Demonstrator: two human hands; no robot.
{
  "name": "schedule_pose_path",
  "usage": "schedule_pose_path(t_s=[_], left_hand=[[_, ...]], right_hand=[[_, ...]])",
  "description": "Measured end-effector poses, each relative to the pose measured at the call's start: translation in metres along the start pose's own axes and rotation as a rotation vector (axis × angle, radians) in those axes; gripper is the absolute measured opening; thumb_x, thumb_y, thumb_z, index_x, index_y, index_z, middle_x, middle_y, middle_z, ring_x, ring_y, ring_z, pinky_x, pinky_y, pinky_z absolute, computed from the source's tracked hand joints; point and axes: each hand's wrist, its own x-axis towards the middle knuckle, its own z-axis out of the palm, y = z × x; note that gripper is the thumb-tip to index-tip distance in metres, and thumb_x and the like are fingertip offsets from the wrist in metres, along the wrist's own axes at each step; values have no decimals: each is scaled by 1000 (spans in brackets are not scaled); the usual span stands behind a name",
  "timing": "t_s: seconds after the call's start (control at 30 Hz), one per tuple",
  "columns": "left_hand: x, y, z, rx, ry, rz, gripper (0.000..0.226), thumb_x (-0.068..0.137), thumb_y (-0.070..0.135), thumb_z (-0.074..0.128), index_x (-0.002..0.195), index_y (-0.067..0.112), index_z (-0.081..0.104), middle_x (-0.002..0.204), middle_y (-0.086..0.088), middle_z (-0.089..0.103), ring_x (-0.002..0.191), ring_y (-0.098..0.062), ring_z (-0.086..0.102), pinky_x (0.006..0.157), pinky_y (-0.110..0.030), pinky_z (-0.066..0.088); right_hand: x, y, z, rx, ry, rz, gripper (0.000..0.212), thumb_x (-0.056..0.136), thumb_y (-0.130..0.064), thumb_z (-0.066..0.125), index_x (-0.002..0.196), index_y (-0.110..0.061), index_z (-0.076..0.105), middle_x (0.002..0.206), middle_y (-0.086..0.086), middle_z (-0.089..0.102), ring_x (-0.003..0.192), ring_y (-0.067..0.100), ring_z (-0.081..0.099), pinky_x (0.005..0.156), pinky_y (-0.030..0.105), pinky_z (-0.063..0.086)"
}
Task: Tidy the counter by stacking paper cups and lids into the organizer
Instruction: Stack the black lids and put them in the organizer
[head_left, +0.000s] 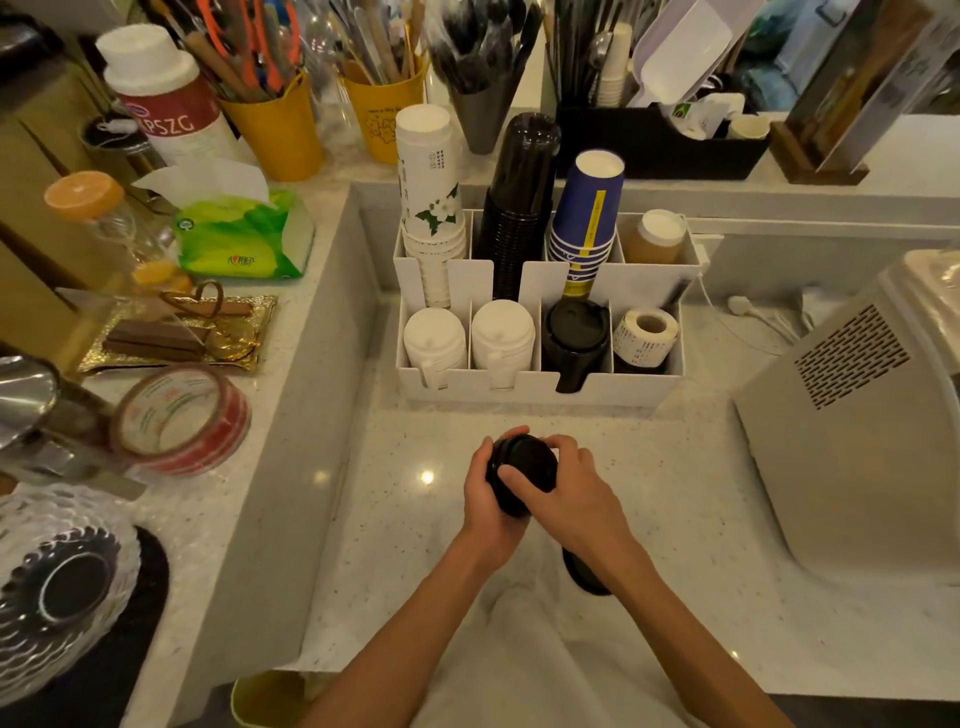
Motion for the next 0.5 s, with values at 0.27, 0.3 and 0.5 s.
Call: schedule_pose_path(t_s=[0.27, 0.3, 0.5], left_hand=[[-1, -4, 1, 96, -20, 38, 51, 94, 52, 42, 122, 15, 63, 119, -14, 66, 113, -31, 63, 98, -46, 52], [-1, -5, 2, 114, -26, 48, 51, 94, 52, 42, 121, 15, 63, 119, -14, 66, 112, -30, 64, 94, -44, 54], [1, -10, 1, 169, -37, 73, 51, 91, 55, 46, 119, 17, 65, 118, -13, 68, 112, -30, 65, 87, -41, 57]], right_hand=[[3, -3, -5, -150, -6, 42, 74, 73, -84, 45, 118, -25, 41, 112, -3, 62, 92, 20, 67, 77, 35, 58], [3, -2, -6, -150, -19, 47, 74, 73, -85, 42, 115, -24, 41, 109, -3, 63, 89, 20, 67, 76, 35, 58], [3, -1, -9, -200, -48, 92, 81, 73, -87, 32, 113, -18, 42, 100, 2, 67, 82, 22, 68, 76, 38, 58]])
